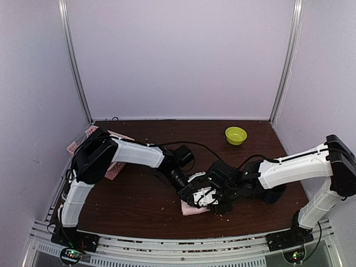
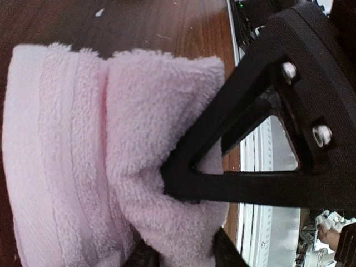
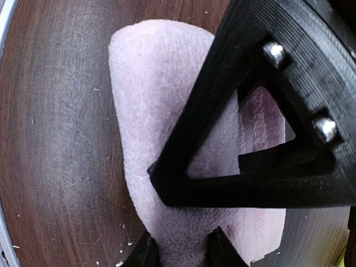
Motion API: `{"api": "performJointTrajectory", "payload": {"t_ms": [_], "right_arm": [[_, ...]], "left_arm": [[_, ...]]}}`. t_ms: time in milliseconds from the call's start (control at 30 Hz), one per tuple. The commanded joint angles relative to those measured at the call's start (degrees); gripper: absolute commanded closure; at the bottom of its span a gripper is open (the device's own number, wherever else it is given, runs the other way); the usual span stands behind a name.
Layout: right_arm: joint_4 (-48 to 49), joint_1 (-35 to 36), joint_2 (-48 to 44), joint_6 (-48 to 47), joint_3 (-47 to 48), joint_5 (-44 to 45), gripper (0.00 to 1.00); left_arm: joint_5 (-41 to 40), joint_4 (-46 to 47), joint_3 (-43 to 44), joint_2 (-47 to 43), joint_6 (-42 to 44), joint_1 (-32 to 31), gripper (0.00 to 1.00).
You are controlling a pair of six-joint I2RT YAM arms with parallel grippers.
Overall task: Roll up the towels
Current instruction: Roll the towel at the center of the board.
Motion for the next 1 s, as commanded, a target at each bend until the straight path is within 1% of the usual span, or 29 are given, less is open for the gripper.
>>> {"api": "performJointTrajectory", "payload": {"t_ms": [0, 100, 167, 333, 400, 467, 533, 633, 733, 800, 900, 967], "right_arm": [[-5.88, -1.44, 5.47, -0.58, 1.02, -3.83, 0.75], [-9.34, -3.4, 6.7, -0.24, 4.02, -9.03, 0.76], [-12.04, -5.0, 7.9, -0.06, 6.82, -12.2, 0.76], [-20.56, -9.44, 13.64, -1.25, 15.83, -20.16, 0.77], [-24.01, -11.06, 16.65, -2.01, 19.94, -22.19, 0.77], [-28.11, -13.21, 20.41, -3.04, 24.65, -24.46, 0.78], [-32.07, -15.16, 24.42, -3.84, 29.21, -26.79, 0.79], [-38.29, -18.14, 30.7, -5.33, 35.93, -30.37, 0.81], [-42.52, -20.59, 36.22, -5.53, 41.56, -32.45, 0.83], [-44.5, -21.91, 39.36, -5.94, 43.82, -34.05, 0.83], [-47.08, -22.89, 42.51, -6.18, 46.68, -35.71, 0.83], [-48.67, -22.98, 44.04, -6.2, 48.31, -36.05, 0.83]], "left_arm": [[-9.55, -0.87, -7.54, -4.49, 2.23, 3.18, 0.6], [-16.98, 2.35, -12.19, -10.8, 0.84, 6.56, 0.54], [-21.81, 4.43, -15.14, -15.66, 0.46, 7.7, 0.52], [-35.71, 11.27, -21.78, -29.17, -1.01, 7.76, 0.47], [-41.53, 13.09, -24.04, -33.47, -1.25, 7.55, 0.47], [-45.77, 15.91, -27.37, -38.25, -0.5, 6.78, 0.47], [-49.99, 20.71, -31.86, -43.55, 1.51, 4.82, 0.47], [-58.98, 26.11, -37.32, -48.82, 6.7, -0.51, 0.45], [-67.09, 27.08, -37.94, -48.66, 10.28, -5.54, 0.45], [-70.19, 27.28, -37.14, -46.76, 12.9, -9.3, 0.44], [-75.17, 28.51, -35.06, -42.19, 17.57, -14.71, 0.43], [-76.82, 28.66, -32.45, -37.89, 19.19, -16.33, 0.42]]}}
